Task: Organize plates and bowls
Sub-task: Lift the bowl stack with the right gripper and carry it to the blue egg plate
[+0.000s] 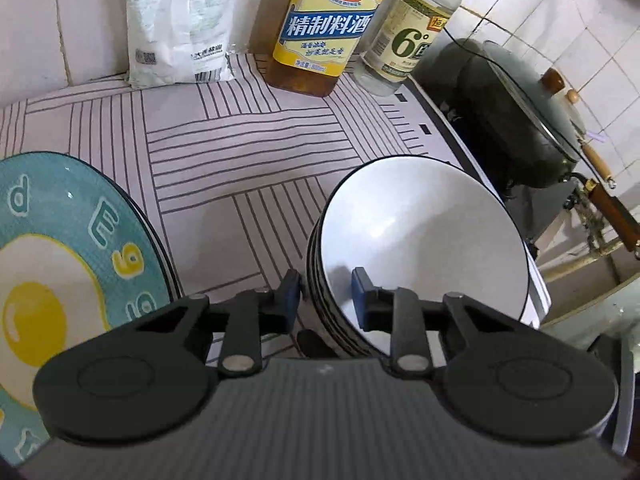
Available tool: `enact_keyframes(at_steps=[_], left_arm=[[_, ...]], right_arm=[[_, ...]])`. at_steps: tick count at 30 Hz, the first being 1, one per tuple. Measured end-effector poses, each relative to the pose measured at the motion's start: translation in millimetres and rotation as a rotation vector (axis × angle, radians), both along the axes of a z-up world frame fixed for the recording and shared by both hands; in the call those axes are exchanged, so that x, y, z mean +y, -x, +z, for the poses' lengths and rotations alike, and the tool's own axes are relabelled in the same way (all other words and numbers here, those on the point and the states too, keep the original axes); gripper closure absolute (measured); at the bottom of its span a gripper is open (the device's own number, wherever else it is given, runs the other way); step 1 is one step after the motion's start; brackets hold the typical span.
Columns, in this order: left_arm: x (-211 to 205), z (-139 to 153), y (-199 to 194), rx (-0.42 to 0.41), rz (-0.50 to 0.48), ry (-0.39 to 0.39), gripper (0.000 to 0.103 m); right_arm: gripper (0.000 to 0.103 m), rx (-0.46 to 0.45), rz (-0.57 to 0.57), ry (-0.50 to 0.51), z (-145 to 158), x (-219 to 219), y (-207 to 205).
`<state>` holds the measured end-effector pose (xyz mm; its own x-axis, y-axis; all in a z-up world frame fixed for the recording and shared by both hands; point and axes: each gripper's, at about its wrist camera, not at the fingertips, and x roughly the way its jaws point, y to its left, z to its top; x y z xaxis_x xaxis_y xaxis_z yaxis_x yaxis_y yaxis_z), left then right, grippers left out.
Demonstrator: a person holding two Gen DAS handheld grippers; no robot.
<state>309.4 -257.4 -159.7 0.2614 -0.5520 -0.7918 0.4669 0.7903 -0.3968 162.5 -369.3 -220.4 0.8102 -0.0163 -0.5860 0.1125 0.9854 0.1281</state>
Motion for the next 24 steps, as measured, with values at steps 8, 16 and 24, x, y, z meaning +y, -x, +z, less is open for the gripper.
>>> enact_keyframes(at_steps=[8,16,24], left_arm=[[-3.4,-0.1,9.3,-0.042,-0.005,-0.017,0.076],[-3.2,0.1,14.0,-0.051,-0.013,-0.019,0.076],[7.0,3.5,19.9,-0.022,-0.014,0.003,0.076]], right_arm=[[0.004,-0.016,0.025,0.018,-0.6,0.1,3.8],[0.004,-0.034,0.016,0.026,-1.0,3.1,11.1],[0.004,-0.034,0.038,0.039,5.5,8.7,21.5]])
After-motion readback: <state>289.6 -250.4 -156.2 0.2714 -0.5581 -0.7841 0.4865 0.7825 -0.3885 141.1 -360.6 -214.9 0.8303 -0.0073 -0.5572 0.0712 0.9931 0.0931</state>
